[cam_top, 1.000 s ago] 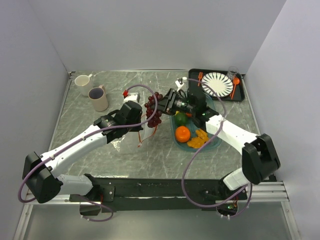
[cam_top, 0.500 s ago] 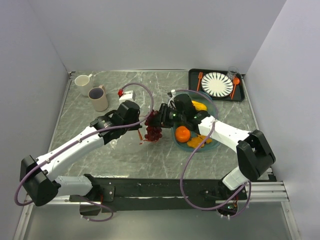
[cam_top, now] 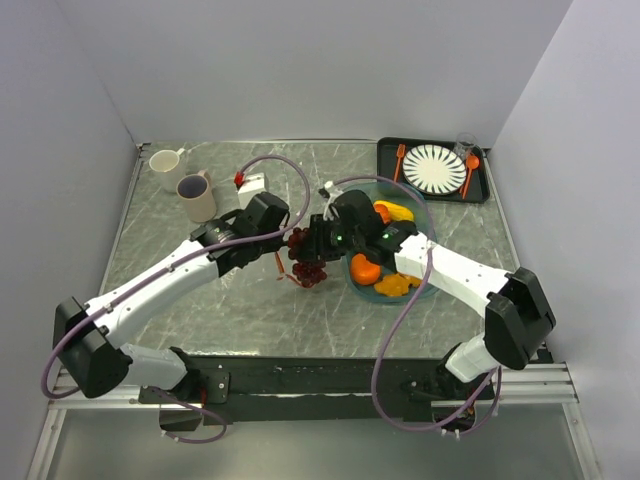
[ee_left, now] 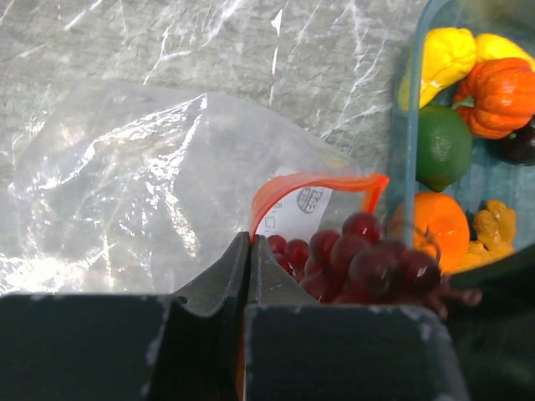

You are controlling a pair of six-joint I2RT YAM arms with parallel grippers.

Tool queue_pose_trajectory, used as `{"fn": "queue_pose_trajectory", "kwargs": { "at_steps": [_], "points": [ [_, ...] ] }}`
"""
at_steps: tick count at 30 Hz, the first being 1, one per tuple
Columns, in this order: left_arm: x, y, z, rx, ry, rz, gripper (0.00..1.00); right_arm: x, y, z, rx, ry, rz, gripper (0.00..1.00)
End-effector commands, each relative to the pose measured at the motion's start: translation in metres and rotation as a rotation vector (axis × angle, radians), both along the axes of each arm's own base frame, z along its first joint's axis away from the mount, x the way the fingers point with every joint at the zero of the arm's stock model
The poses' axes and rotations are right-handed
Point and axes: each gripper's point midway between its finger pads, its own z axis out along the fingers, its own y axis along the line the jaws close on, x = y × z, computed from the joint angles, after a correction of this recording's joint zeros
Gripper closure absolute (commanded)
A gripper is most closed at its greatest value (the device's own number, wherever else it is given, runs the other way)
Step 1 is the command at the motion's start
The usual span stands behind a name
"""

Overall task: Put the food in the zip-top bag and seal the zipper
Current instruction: Place the fake fruit in the zipper food storage bag.

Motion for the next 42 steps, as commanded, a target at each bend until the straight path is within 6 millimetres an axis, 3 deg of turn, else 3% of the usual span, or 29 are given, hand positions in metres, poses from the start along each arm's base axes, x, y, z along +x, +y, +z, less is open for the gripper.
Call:
{"fn": "queue_pose_trajectory", "kwargs": {
  "at_steps": [1,8,16,21,30,31,35,36,40,42],
  "points": [
    [0.006,0.001,0.017,-0.022,-0.033,0.033,0.99,0.0,0.004,0.034,0.008,-0.11,0.031,0.84],
    [0.001,0.003,0.037,-0.091,-0.097,0.017,0.99,0.007,0.013,0.006,-0.095,-0.02,0.039,0.78],
    [0.0,0.011,0.037,-0.088,-0.098,0.055,0.99,-0.001,0.025,0.008,-0.193,-0.086,0.116,0.77],
    [0.001,-0.004,0.032,-0.094,-0.081,-0.019,0.99,0.001,0.031,0.012,-0.17,-0.093,0.113,0.76],
    [-0.013,-0.011,0.021,-0.163,-0.061,-0.074,0.99,0.041,0.045,0.023,-0.144,-0.066,-0.085,0.61],
    [-0.015,-0.01,0.023,-0.176,-0.064,-0.07,0.99,0.043,0.046,0.025,-0.132,-0.062,-0.086,0.5],
    [-0.018,-0.006,0.016,-0.182,-0.05,-0.053,0.99,0.05,0.043,0.033,-0.086,-0.077,-0.115,0.41],
    [-0.019,-0.006,0.014,-0.181,-0.044,-0.05,0.99,0.054,0.038,0.038,-0.073,-0.082,-0.138,0.34],
    [-0.018,-0.009,0.011,-0.189,-0.034,-0.047,0.99,0.059,0.032,0.053,-0.007,-0.087,-0.11,0.28],
    [-0.016,-0.01,0.01,-0.188,-0.035,-0.048,0.99,0.053,0.036,0.058,0.043,-0.081,-0.057,0.27]
  ]
}}
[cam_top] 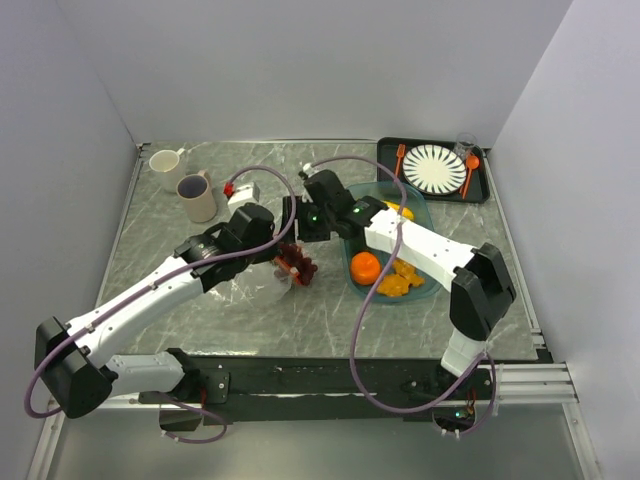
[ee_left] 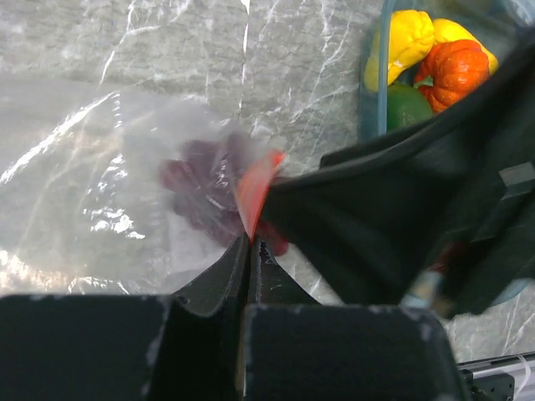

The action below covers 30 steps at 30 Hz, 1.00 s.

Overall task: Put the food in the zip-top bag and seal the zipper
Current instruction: Place the fake fruit in the zipper food storage bag, then adjust the zipper food storage bag at the center of the board.

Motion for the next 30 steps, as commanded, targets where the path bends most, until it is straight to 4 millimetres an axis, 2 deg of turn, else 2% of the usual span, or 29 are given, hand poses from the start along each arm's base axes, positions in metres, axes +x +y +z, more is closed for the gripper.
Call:
{"fn": "queue_pose_trajectory", "kwargs": {
  "at_steps": [1,5,10,14,18,25,30],
  "points": [
    [0.003,-0.011,0.011,-0.062,-0.021,-0.009,0.99,0.007,0.006,0.059,0.195,-0.082,0.05,0.27],
    [0.006,-0.011,0.008,-0.042,-0.015,0.0,0.99,0.005,-0.012,0.047,0.144,-0.069,0.003,0.27],
    [0.006,-0.009,-0.006,-0.007,0.017,0.008,0.99,-0.009,-0.04,0.008,0.079,0.008,-0.052,0.41],
    [0.005,-0.004,-0.02,0.025,0.041,0.024,0.99,-0.023,-0.043,-0.017,0.055,0.065,-0.028,0.43],
    [0.001,0.006,-0.039,0.082,0.087,0.057,0.99,-0.03,-0.039,-0.036,0.022,0.122,0.007,0.36],
    [-0.009,0.028,-0.071,0.193,0.173,0.124,0.99,-0.023,-0.029,-0.066,-0.019,0.179,0.001,0.37],
    [-0.014,0.038,-0.082,0.21,0.206,0.174,0.99,-0.026,-0.022,-0.084,-0.031,0.25,0.017,0.41]
  ]
}}
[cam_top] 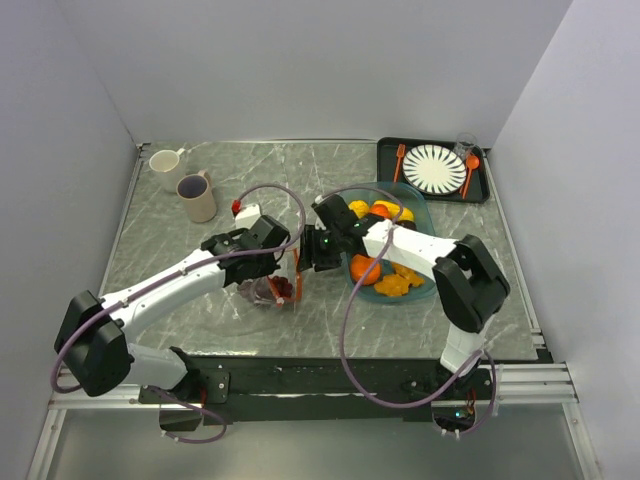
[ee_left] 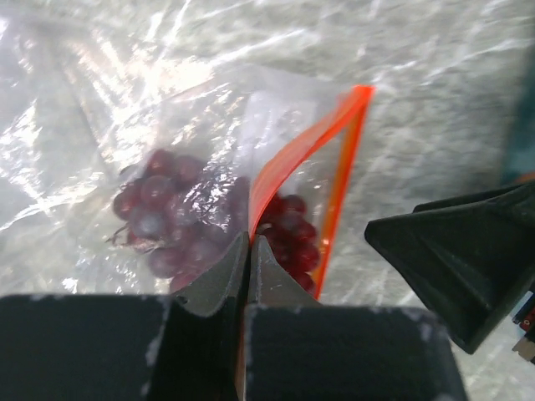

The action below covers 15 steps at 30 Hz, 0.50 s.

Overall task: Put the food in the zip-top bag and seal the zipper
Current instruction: Adjust the zipper food storage bag at the center of the board.

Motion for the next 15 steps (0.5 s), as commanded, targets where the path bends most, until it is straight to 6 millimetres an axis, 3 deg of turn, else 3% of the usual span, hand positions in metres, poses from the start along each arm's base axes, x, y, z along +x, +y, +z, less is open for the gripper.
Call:
{"fn": "queue_pose_trajectory", "kwargs": {
  "at_steps": [1,15],
  "points": [
    [-0.003,0.016,-0.005,0.029,0.006,0.075,0.99,0.0,0.014,0.007,0.044,0.022,0.012,0.41],
    [-0.003,0.029,0.005,0.015,-0.016,0.113,0.99,-0.016,0.017,-0.025,0.038,0.124,0.02,0.41]
  ]
}}
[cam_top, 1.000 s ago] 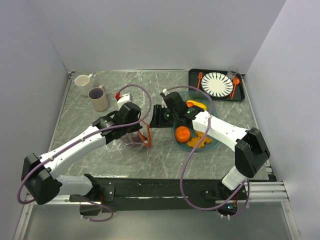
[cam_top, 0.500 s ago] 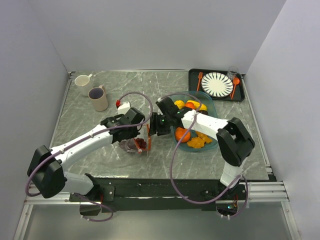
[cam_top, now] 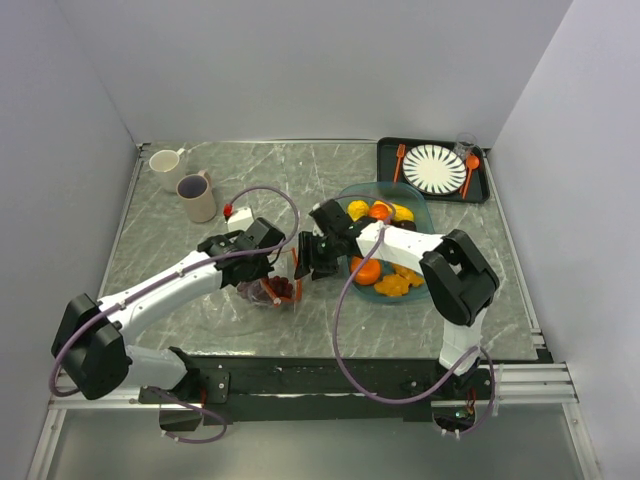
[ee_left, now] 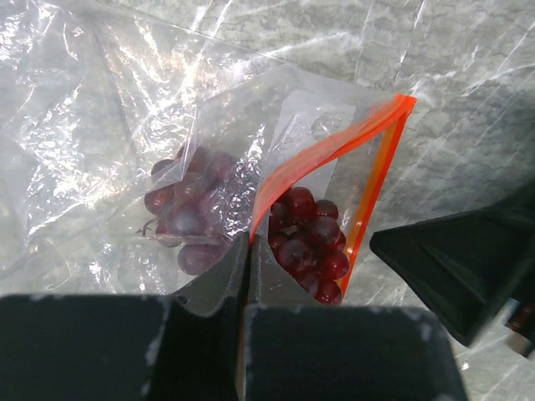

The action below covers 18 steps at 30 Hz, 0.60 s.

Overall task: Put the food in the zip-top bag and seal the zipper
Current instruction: Adjust the zipper food storage bag at the center of the board.

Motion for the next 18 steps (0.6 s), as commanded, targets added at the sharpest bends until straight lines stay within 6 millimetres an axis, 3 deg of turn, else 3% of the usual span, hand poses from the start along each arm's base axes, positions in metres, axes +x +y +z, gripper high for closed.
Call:
{"fn": "queue_pose_trajectory", "kwargs": {
  "at_steps": [1,11,18],
  "points": [
    [0.003,0.008,0.015,-0.019,-0.051,0.042,0.99,-0.005,0.009,-0.002,0.029,0.018,0.011,0.42],
    [0.005,0.004,0.018,-0.035,-0.061,0.028,0.99,0.001,0.015,-0.027,0.005,0.057,-0.022,0.45],
    [0.006,0.001,0.019,-0.046,-0.065,0.008,0.99,-0.001,0.02,-0.032,0.034,0.076,-0.026,0.48]
  ]
}}
